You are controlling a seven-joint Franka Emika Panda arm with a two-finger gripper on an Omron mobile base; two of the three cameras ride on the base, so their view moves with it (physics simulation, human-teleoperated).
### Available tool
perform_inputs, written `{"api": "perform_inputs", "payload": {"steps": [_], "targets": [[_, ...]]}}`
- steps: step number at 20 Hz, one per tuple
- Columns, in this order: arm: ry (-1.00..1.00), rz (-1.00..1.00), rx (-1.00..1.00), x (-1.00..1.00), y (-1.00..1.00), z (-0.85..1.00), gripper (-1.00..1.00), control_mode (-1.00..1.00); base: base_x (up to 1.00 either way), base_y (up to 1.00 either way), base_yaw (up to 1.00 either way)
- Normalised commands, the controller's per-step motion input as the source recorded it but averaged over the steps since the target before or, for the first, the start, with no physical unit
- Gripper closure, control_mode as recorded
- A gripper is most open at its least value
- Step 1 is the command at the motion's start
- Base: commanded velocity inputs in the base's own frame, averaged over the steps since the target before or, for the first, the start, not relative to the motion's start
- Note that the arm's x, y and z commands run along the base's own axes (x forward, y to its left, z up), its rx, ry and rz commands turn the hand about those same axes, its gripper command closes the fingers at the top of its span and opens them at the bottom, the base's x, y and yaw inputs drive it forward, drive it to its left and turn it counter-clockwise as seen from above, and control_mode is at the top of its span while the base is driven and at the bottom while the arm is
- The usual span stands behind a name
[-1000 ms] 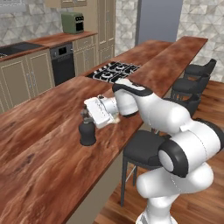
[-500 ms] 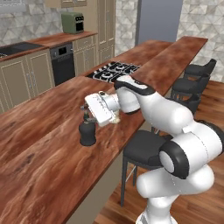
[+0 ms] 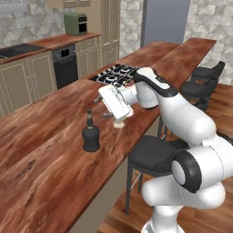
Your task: Get the candle and the liquor from the cabinet and move them to the dining counter.
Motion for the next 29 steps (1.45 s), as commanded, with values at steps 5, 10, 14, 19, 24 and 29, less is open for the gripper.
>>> {"api": "perform_inputs", "payload": {"steps": [5, 10, 14, 19, 24, 29], "targets": [[-0.09, 0.00, 0.02, -0.66, -0.34, 0.40, -1.00, -1.00, 0.00, 0.00, 0.00], [-0.10, -0.03, 0.04, -1.00, -0.08, 0.30, -1.00, -1.00, 0.00, 0.00, 0.00], [-0.08, -0.06, 0.03, -0.99, -0.01, 0.23, -1.00, -1.00, 0.00, 0.00, 0.00], [-0.03, -0.06, 0.00, -0.68, 0.00, 0.05, -1.00, -1.00, 0.00, 0.00, 0.00], [0.00, 0.00, 0.00, -0.17, -0.03, -0.01, -1.00, -1.00, 0.00, 0.00, 0.00], [0.00, 0.00, 0.00, -0.16, 0.00, 0.00, -1.00, -1.00, 0.00, 0.00, 0.00]]}}
